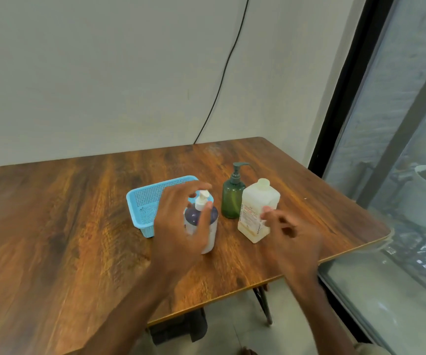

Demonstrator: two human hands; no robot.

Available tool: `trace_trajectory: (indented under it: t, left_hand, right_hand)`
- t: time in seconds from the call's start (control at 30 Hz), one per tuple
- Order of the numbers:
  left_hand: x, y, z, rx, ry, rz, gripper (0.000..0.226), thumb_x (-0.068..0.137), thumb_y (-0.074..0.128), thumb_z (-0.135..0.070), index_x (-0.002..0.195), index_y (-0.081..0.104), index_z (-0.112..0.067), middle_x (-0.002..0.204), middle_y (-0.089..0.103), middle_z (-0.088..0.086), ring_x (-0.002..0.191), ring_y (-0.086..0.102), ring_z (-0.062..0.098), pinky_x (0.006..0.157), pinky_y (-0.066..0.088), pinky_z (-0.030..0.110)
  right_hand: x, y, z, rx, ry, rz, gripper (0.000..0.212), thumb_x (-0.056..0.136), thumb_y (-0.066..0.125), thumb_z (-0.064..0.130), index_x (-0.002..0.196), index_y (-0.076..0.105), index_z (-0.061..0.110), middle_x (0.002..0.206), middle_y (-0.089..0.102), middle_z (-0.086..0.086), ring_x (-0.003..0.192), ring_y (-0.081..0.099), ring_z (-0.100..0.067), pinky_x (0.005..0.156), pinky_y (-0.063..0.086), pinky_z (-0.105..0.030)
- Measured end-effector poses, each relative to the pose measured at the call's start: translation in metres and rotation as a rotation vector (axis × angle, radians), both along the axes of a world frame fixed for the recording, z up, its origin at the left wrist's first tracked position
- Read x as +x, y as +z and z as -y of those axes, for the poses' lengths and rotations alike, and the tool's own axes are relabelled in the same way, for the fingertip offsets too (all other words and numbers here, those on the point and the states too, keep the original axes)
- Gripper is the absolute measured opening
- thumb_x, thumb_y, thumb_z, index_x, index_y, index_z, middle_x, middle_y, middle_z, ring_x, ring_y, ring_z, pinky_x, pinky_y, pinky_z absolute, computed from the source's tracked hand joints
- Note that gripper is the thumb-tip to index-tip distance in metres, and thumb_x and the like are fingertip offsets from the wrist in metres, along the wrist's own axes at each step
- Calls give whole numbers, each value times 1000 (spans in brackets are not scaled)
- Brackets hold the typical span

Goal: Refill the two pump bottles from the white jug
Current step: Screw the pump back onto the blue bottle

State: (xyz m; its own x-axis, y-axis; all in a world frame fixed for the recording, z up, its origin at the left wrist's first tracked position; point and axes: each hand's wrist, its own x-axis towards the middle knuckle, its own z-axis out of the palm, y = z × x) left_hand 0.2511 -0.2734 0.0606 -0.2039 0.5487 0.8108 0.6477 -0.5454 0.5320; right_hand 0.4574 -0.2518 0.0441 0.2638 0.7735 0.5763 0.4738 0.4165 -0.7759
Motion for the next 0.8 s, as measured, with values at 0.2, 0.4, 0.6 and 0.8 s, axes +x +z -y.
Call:
trace_trajectory:
  t: [0.2,0.4,0.6,0.8]
  left_hand:
    - [70,-4,-32,-214,-174,-111,47,92,75,-35,131,51,-28,135,57,-12,122,55,6,97,52,17]
    - [93,-17,-83,-377,-75,-259,79,86,75,-51,142,22,-35,151,42,-5,136,46,18,112,36,28]
    - [81,-22,-76,-423,-108,-247,73,91,73,-46,147,29,-31,155,40,-7,140,43,12,114,46,35]
    - [42,-24,-17,-143,-14,-166,46,91,78,-22,132,57,-22,136,57,-11,129,47,3,109,41,20]
  right_hand:
    - [56,0,-54,-174,-176,-85,20,98,61,43,96,74,28,87,71,15,82,67,-5,78,60,-34]
    - [64,-29,-112,-418,27,89,18,99,64,30,115,69,24,112,70,6,95,63,-4,79,54,-22]
    - [46,-37,-135,-453,77,69,19,92,73,22,110,73,23,109,72,8,95,66,-7,79,59,-27]
    - [33,-26,-60,-222,-208,-195,14,94,69,19,99,71,31,94,69,20,87,65,-2,74,54,-22]
